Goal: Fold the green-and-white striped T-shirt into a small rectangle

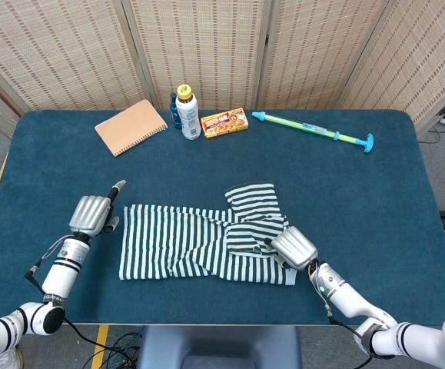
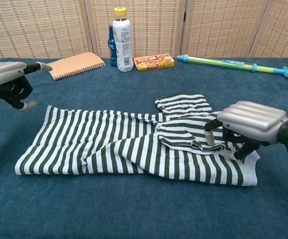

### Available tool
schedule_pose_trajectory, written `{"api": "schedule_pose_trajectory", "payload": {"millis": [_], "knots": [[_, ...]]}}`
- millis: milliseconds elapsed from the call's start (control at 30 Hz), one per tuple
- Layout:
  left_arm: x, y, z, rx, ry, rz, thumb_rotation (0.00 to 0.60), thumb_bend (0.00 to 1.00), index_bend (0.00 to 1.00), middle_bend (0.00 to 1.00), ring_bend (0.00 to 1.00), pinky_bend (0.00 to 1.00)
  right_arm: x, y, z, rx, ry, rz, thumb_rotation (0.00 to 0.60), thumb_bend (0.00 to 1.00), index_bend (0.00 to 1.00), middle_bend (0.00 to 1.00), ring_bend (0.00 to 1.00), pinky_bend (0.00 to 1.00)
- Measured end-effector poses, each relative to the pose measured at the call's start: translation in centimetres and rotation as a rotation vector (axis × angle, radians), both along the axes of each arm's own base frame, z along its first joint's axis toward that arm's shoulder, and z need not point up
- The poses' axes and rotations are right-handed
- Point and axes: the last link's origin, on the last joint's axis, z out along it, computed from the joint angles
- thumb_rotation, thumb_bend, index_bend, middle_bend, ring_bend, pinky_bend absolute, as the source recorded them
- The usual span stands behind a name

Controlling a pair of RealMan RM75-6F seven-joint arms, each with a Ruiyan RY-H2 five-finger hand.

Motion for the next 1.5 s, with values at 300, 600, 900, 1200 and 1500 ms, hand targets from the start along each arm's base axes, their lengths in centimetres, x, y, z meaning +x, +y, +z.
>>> {"api": "schedule_pose_trajectory", "payload": {"millis": [300, 600, 900, 1200, 1500], "knots": [[0.0, -0.1, 0.4, 0.011, -0.005, -0.004, 0.600, 0.40, 0.00, 0.84, 0.82, 0.94, 0.5, -0.8, 0.4, -0.044, -0.036, -0.002, 0.600, 0.46, 0.53, 0.98, 1.00, 1.00], [0.0, -0.7, 1.6, 0.045, -0.027, -0.017, 0.600, 0.40, 0.00, 0.84, 0.82, 0.94, 2.5, -4.5, 2.4, -0.177, -0.166, -0.057, 0.600, 0.47, 0.55, 0.98, 1.00, 1.00], [-0.3, -1.8, 2.1, 0.052, -0.035, -0.030, 0.600, 0.40, 0.00, 0.84, 0.82, 0.94, 3.9, -8.5, 2.7, -0.271, -0.194, -0.109, 0.600, 0.47, 0.55, 0.98, 1.00, 1.00], [-0.7, -2.7, 2.3, 0.054, -0.042, -0.032, 0.600, 0.40, 0.00, 0.84, 0.82, 0.94, 4.6, -11.3, 1.5, -0.299, -0.169, -0.144, 0.600, 0.47, 0.55, 0.98, 1.00, 1.00], [-1.5, -3.1, 2.3, 0.051, -0.043, -0.013, 0.600, 0.40, 0.00, 0.84, 0.82, 0.94, 5.1, -13.8, 0.5, -0.331, -0.148, -0.199, 0.600, 0.47, 0.55, 0.98, 1.00, 1.00]]}}
